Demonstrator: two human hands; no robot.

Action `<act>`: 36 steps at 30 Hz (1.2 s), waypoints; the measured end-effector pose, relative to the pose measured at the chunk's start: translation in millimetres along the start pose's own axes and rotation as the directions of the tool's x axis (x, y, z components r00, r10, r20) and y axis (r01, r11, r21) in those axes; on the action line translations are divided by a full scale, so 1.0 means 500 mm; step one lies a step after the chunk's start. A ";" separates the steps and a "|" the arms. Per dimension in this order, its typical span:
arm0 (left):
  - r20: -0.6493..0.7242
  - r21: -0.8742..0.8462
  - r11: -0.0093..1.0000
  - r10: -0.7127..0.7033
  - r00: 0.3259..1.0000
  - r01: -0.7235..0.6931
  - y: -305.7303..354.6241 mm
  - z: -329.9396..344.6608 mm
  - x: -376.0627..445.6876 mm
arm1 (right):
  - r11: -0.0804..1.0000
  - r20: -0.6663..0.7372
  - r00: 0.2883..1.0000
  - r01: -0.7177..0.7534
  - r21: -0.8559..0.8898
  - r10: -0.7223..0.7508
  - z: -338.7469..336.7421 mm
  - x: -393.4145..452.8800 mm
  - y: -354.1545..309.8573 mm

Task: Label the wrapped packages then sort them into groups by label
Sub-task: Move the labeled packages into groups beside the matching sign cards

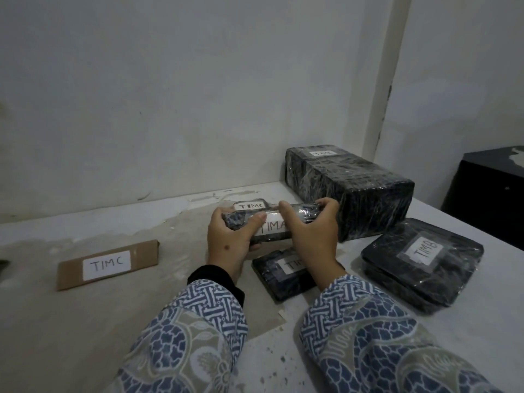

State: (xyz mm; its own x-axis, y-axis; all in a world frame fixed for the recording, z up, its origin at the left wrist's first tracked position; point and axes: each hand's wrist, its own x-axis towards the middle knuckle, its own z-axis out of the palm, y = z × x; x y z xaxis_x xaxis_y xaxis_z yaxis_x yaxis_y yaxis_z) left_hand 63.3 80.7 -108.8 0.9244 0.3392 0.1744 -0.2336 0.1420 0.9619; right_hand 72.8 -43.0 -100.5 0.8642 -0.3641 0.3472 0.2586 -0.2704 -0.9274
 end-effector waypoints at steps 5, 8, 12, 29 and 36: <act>-0.098 -0.033 0.997 -0.075 0.992 0.072 0.003 -0.003 0.005 | 0.998 -0.011 0.998 0.058 -0.004 -0.058 -0.001 0.005 -0.003; -0.115 -0.001 0.999 -0.052 0.992 0.052 0.007 -0.018 0.004 | 0.998 0.003 0.998 0.061 -0.015 -0.061 0.005 -0.002 -0.008; -0.148 0.051 0.998 -0.011 0.989 0.019 0.021 -0.056 -0.003 | 0.995 0.051 0.994 0.095 -0.028 -0.094 0.019 -0.022 -0.021; -0.286 0.312 0.940 0.230 0.930 -0.136 0.287 -0.622 -0.019 | 0.996 0.667 0.740 0.039 0.086 -0.086 0.393 -0.263 -0.304; -0.442 0.572 0.820 0.335 0.832 -0.026 0.347 -0.896 -0.052 | 0.988 0.781 0.612 0.009 0.152 -0.126 0.606 -0.434 -0.401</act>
State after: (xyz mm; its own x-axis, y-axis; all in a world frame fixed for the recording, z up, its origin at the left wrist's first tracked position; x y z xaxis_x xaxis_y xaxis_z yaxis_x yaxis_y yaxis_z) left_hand -136.2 513.1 -40.7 0.5577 0.7410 0.3741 -0.0426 -0.4245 0.9044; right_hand -35.8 360.3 -32.0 0.8332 0.5074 0.2199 0.3289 -0.1350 -0.9347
